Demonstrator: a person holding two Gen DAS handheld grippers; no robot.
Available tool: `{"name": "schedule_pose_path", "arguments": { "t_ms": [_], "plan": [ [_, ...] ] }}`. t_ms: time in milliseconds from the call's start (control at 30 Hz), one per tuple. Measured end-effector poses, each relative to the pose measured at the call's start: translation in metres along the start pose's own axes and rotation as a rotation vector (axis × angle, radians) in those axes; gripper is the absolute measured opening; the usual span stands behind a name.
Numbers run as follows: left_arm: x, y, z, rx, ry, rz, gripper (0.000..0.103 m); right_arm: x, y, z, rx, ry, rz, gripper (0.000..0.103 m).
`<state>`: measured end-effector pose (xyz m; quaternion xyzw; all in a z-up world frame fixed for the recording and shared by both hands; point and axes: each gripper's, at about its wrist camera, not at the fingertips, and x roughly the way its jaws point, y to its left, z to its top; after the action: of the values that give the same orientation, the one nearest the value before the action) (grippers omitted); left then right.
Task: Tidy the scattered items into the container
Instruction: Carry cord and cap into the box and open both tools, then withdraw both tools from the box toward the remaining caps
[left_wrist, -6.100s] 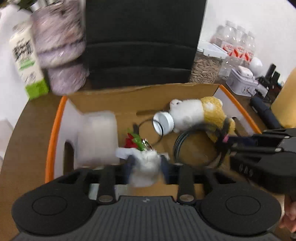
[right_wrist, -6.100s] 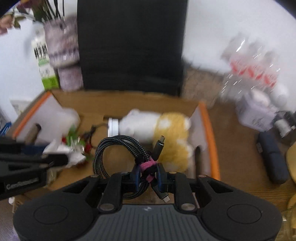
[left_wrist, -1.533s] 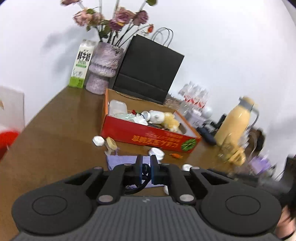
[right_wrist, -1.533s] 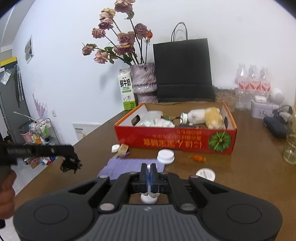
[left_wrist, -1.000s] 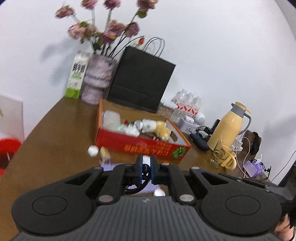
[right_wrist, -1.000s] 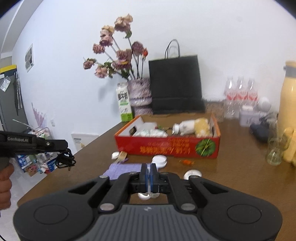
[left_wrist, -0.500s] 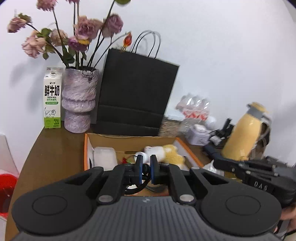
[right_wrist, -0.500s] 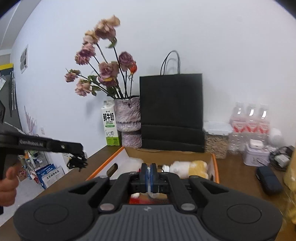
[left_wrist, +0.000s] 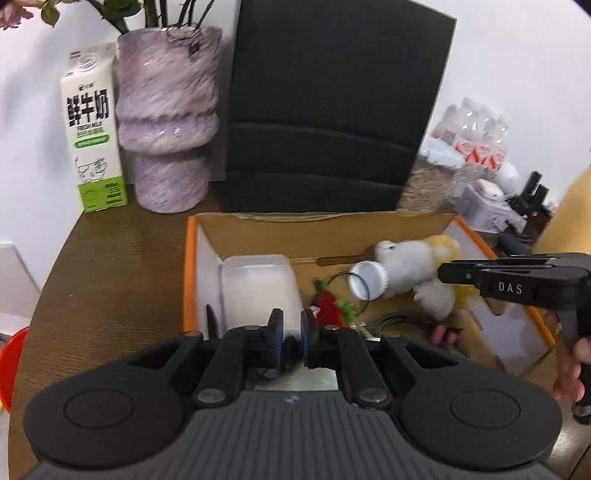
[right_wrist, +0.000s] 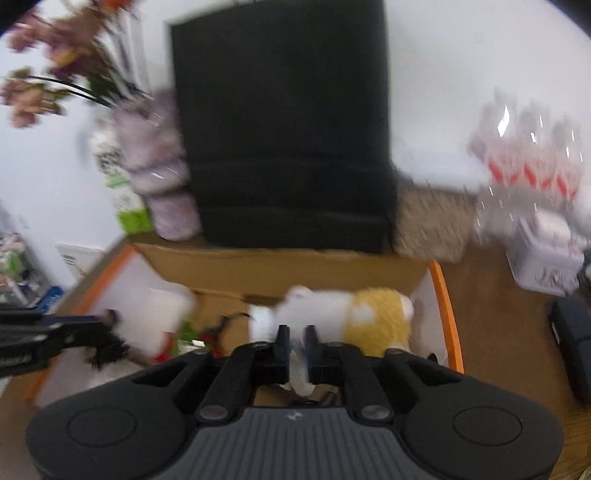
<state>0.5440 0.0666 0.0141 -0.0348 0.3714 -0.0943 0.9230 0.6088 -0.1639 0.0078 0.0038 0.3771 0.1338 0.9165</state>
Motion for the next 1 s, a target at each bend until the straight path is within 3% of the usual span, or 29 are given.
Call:
{"name": "schedule_pose_path", "arguments": {
  "t_ms": [33, 133, 200, 333, 367, 433, 500, 800, 933, 1000],
  "plan": [
    [-0.001, 0.003, -0.001, -0.010, -0.005, -0.008, 0.011, 0.004, -0.005, -0.002, 0.012, 0.010, -0.012, 0.015],
    [-0.010, 0.006, 0.001, -0.027, -0.011, -0.021, 0.020, 0.003, -0.015, -0.005, 0.064, -0.001, -0.006, 0.036],
    [-0.019, 0.005, 0.006, -0.028, -0.020, -0.005, 0.040, -0.007, -0.017, -0.005, 0.068, -0.022, -0.006, 0.038],
    [-0.041, 0.001, 0.009, -0.032, -0.052, 0.012, 0.053, -0.038, -0.012, -0.004, 0.033, -0.056, -0.006, 0.053],
    [-0.047, 0.000, 0.008, -0.036, -0.054, 0.019, 0.061, -0.047, -0.010, -0.004, 0.022, -0.059, -0.009, 0.058],
    [-0.058, -0.001, 0.006, -0.036, -0.059, 0.041, 0.063, -0.066, -0.008, -0.008, -0.006, -0.062, -0.014, 0.060],
    [-0.073, -0.001, 0.000, -0.031, -0.055, 0.063, 0.073, -0.086, -0.008, -0.013, -0.037, -0.058, -0.015, 0.063],
    [-0.145, -0.001, -0.042, -0.029, -0.046, 0.125, 0.080, -0.184, -0.026, -0.058, -0.074, -0.091, -0.054, 0.077],
    [-0.178, -0.011, -0.074, 0.000, -0.070, 0.088, 0.083, -0.216, -0.026, -0.090, -0.085, -0.100, -0.034, 0.080],
    [-0.191, -0.016, -0.088, 0.006, -0.079, 0.106, 0.083, -0.229, -0.023, -0.108, -0.095, -0.096, -0.023, 0.083]
  ]
}}
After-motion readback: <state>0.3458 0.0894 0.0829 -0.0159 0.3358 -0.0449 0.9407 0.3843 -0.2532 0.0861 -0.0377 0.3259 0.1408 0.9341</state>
